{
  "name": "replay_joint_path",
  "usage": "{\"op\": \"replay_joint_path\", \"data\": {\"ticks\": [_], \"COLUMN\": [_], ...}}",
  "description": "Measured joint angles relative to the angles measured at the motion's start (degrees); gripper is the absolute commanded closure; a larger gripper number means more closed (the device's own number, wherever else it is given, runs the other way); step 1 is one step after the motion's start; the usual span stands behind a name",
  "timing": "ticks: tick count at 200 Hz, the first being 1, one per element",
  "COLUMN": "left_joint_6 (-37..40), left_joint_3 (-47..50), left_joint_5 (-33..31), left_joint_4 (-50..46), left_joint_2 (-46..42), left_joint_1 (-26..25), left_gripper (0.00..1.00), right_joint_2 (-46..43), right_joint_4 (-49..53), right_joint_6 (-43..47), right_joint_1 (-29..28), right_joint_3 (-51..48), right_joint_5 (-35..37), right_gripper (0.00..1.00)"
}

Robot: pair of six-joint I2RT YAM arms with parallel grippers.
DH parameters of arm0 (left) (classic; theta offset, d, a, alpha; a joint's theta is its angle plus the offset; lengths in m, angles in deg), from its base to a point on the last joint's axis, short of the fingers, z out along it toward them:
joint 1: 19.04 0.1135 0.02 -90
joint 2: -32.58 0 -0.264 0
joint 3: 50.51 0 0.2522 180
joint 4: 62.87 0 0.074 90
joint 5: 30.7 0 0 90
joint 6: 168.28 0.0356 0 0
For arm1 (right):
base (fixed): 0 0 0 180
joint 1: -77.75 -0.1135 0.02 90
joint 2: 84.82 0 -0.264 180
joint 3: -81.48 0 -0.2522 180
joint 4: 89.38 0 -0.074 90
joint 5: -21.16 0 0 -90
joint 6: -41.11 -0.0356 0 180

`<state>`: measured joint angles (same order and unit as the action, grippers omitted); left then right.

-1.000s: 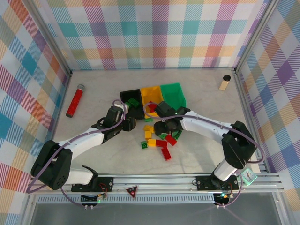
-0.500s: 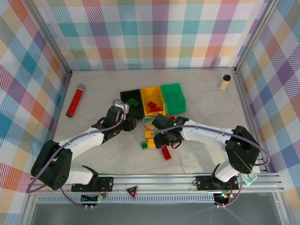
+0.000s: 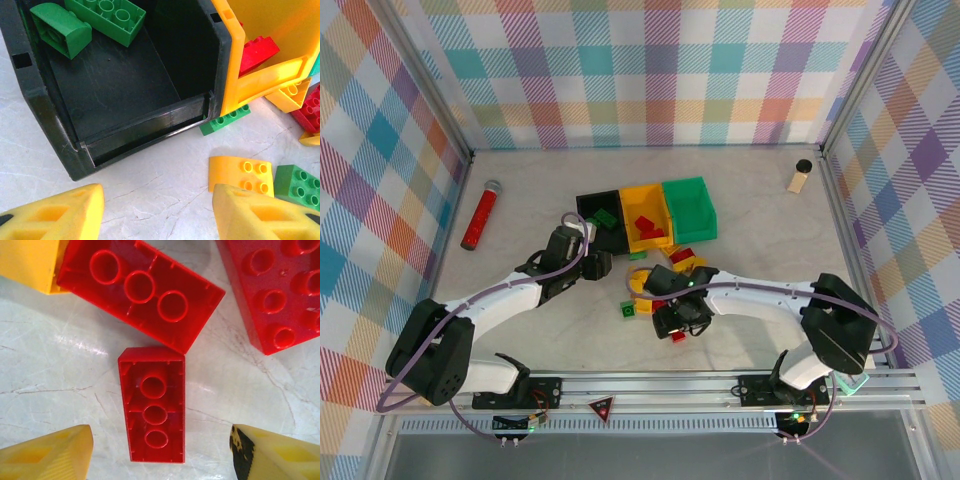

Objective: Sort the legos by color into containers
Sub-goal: Pick up the lego from the bottom-center of the table.

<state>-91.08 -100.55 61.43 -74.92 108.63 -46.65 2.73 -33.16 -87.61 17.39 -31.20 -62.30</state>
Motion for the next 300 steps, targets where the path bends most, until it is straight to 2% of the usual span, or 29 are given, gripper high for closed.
{"op": "replay_joint_path", "data": {"ticks": [79, 126, 137, 147, 174, 300], "left_joint_6": [0.0, 0.0, 0.0, 0.0, 0.0, 0.0], "left_joint_3": [0.0, 0.0, 0.0, 0.0, 0.0, 0.0], "left_joint_5": [0.0, 0.0, 0.0, 0.0, 0.1, 0.4], "left_joint_4": [0.0, 0.0, 0.0, 0.0, 0.0, 0.0], "left_joint_2": [0.0, 0.0, 0.0, 0.0, 0.0, 0.0], "left_joint_1": [0.0, 0.0, 0.0, 0.0, 0.0, 0.0], "left_gripper": [0.41, 0.41, 0.41, 0.41, 0.41, 0.41], "right_joint_2": [6.4, 6.6, 6.6, 6.6, 6.8, 6.3], "right_joint_4": [-0.9, -0.8, -0.8, -0.9, -0.9, -1.0], "right_joint_6": [-1.5, -2.4, -2.5, -2.6, -2.4, -2.4], "right_joint_1": [-1.2, -1.2, -1.2, -1.2, -1.2, -1.3], "right_joint_3": [0.0, 0.1, 0.1, 0.1, 0.4, 0.7], "right_joint_5": [0.0, 0.8, 0.9, 0.9, 0.9, 0.9], "right_gripper": [0.34, 0.49, 0.58, 0.62, 0.66, 0.67]}}
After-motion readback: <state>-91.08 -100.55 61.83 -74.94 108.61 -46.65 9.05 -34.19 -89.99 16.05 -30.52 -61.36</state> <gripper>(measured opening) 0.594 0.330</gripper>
